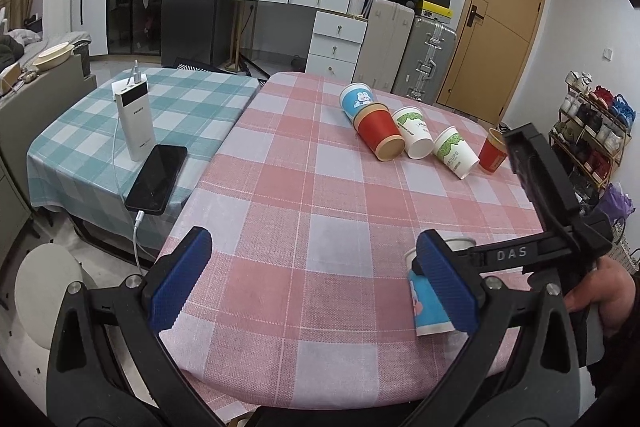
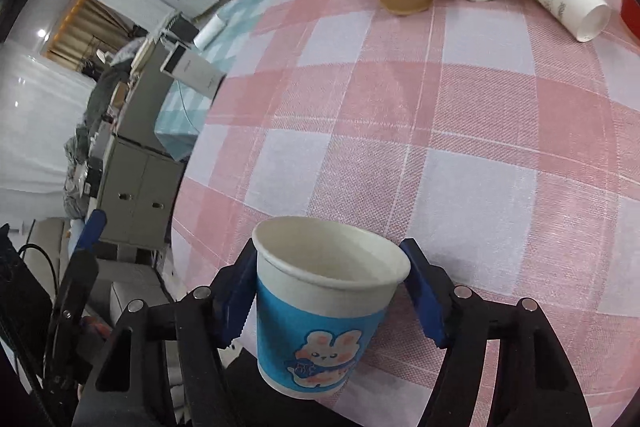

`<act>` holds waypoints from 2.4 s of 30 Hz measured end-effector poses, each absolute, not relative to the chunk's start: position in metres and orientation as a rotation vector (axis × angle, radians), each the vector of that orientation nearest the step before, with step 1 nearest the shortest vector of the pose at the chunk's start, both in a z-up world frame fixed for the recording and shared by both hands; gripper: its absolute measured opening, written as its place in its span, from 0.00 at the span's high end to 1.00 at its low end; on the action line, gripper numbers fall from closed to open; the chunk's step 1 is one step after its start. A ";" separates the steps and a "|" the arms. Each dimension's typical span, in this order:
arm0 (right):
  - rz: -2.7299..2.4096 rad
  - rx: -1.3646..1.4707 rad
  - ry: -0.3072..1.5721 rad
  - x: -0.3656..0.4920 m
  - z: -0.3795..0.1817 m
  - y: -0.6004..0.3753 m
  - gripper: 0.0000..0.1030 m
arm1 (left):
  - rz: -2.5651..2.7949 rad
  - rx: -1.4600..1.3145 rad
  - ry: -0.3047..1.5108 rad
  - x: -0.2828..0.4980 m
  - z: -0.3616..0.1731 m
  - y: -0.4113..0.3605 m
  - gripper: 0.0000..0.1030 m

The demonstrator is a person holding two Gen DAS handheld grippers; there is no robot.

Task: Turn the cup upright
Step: 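Rotate the right gripper to turn the blue cup opening upward, then lower the upright blue cup onto the table and open the right gripper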

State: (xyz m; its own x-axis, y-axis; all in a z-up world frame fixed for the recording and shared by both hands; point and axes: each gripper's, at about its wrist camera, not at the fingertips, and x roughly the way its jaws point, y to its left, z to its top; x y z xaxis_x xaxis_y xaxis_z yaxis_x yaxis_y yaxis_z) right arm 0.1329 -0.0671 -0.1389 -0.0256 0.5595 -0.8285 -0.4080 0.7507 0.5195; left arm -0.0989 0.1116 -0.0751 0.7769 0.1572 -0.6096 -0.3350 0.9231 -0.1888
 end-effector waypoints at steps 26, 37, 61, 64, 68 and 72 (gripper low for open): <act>0.478 0.280 0.906 0.134 -0.112 -0.224 0.33 | 0.063 -0.291 0.763 0.005 -0.081 0.019 0.01; 0.350 0.050 0.770 0.165 -0.116 -0.200 0.32 | 0.075 -0.284 0.815 0.016 -0.097 0.013 0.01; 0.458 -0.046 0.850 0.112 -0.128 -0.193 0.33 | 0.059 -0.276 0.785 -0.003 -0.085 0.010 0.01; 0.476 -0.039 0.849 0.109 -0.125 -0.192 0.15 | 0.060 -0.272 0.783 -0.008 -0.083 0.009 0.01; 0.470 -0.097 0.832 0.101 -0.121 -0.188 0.06 | 0.061 -0.279 0.773 -0.012 -0.079 0.010 0.01; 0.514 -0.122 0.861 0.090 -0.122 -0.186 0.02 | 0.062 -0.280 0.766 -0.017 -0.076 0.008 0.01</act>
